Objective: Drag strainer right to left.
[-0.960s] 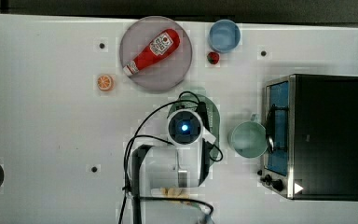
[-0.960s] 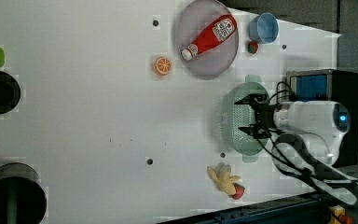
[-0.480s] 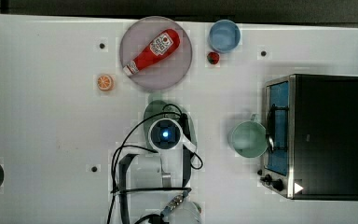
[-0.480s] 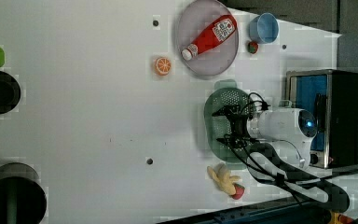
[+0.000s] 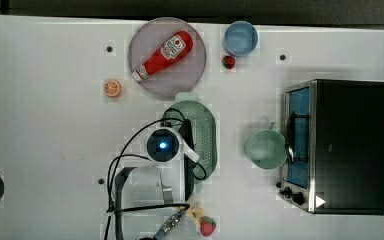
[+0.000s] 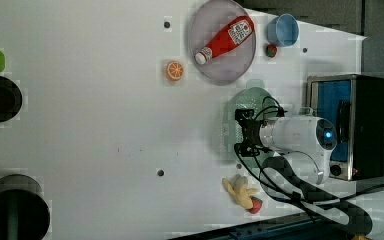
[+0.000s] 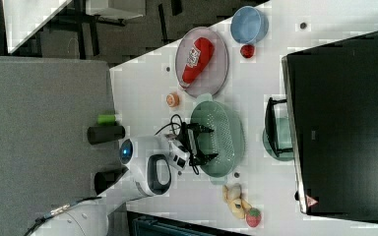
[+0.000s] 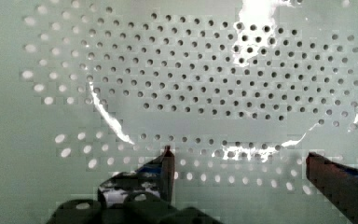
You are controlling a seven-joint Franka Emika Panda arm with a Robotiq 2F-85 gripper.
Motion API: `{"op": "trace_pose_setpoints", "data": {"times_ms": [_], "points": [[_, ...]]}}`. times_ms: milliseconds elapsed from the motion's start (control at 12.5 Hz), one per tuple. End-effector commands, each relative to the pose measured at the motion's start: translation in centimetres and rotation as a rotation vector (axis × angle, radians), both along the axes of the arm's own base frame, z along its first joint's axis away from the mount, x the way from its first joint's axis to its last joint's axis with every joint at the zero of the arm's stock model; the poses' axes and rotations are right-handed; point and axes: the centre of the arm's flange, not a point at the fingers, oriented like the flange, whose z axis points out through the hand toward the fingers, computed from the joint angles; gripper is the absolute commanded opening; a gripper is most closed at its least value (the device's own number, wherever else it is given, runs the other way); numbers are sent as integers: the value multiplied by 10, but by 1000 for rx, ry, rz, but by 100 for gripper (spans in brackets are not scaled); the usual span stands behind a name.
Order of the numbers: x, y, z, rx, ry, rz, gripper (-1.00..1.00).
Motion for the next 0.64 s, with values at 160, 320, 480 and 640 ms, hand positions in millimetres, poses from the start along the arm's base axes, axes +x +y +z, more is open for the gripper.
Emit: {"op": "trace_pose_setpoints", "data": {"times_ms": [160,320,480,640], "points": [[-2,57,3,12,-5,-110,100],[-3,85,4,19,-1,-103,100],[-3,111,4,22,12,-110,100],[-2,137,5,28,19,-105,100]]}}
